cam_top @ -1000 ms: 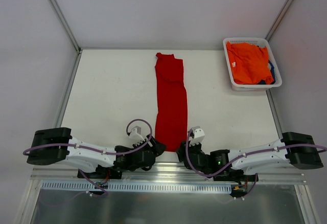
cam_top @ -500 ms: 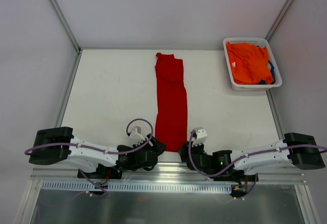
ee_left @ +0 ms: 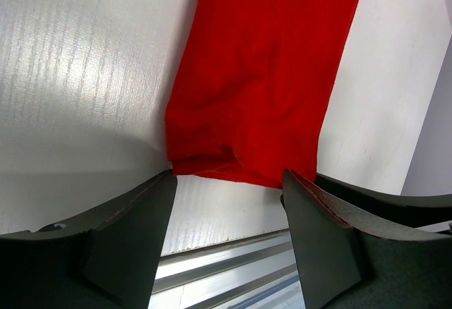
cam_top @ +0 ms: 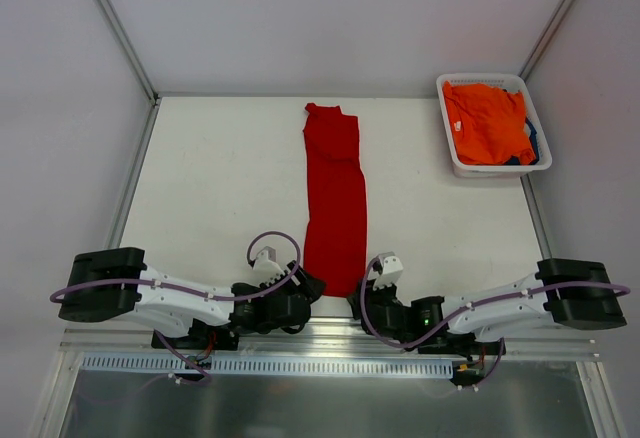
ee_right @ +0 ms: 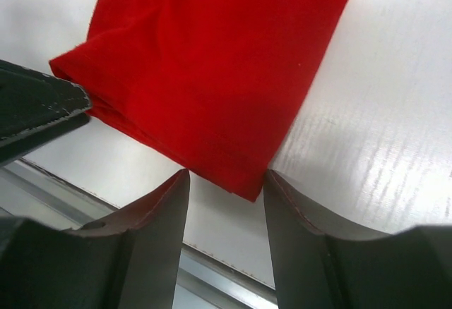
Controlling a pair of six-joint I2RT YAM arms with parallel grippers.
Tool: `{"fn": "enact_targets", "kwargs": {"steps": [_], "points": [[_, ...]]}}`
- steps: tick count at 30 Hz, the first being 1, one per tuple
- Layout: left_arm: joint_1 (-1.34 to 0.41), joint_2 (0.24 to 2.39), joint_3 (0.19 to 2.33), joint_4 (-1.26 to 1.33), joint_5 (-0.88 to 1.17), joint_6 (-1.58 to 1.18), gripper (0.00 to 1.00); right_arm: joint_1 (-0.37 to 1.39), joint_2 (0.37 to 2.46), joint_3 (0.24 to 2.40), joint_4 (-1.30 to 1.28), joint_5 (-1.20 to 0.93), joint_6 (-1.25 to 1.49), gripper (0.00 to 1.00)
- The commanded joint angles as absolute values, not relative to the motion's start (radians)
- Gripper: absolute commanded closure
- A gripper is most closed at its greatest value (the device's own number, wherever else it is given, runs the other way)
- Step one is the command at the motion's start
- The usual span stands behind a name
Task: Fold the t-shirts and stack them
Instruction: Fold the tshirt
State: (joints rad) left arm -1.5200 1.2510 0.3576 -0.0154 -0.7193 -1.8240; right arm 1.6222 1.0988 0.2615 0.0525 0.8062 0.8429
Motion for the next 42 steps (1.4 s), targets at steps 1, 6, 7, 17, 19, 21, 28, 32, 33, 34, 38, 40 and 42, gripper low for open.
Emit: {"fn": "enact_targets", "kwargs": {"steps": [1,6,7,17,19,21,28,32,33,34,38,40,42], "points": [[-1.529,1.331,0.276,-0.325,-0.615,-1.799,0.34,1.629,1.141,0.247,0.124,0.796,0.874,0.5],[-1.528,1.335,0.275,-0.328,-0.612,-1.81,0.36,1.629,1.189,0.267,0.149,0.784,0.871,0.52],[-1.528,1.336,0.275,-0.33,-0.612,-1.81,0.37,1.629,1.198,0.271,0.149,0.784,0.867,0.54],[-1.514,1.359,0.279,-0.334,-0.6,-1.816,0.6,1.629,1.192,0.276,0.147,0.79,0.857,0.78],[-1.511,1.361,0.281,-0.334,-0.6,-1.815,0.62,1.629,1.19,0.276,0.146,0.792,0.857,0.81],[-1.511,1.361,0.281,-0.336,-0.597,-1.815,0.63,1.629,1.189,0.278,0.146,0.792,0.856,0.84],[-1.503,1.37,0.276,-0.336,-0.589,-1.822,0.73,1.629,1.178,0.282,0.141,0.796,0.85,0.91],[-1.503,1.371,0.278,-0.336,-0.583,-1.828,0.59,1.631,1.161,0.282,0.12,0.802,0.851,0.92],[-1.503,1.373,0.275,-0.339,-0.58,-1.83,0.56,1.629,1.155,0.281,0.117,0.802,0.851,0.92],[-1.503,1.373,0.275,-0.339,-0.578,-1.83,0.53,1.629,1.146,0.281,0.112,0.805,0.851,0.92],[-1.503,1.374,0.282,-0.344,-0.569,-1.825,0.5,1.628,1.121,0.268,0.106,0.816,0.853,0.93],[-1.503,1.377,0.285,-0.347,-0.561,-1.824,0.5,1.628,1.112,0.259,0.106,0.821,0.856,0.95],[-1.503,1.382,0.291,-0.35,-0.558,-1.818,0.5,1.628,1.111,0.256,0.106,0.822,0.862,0.99]]}}
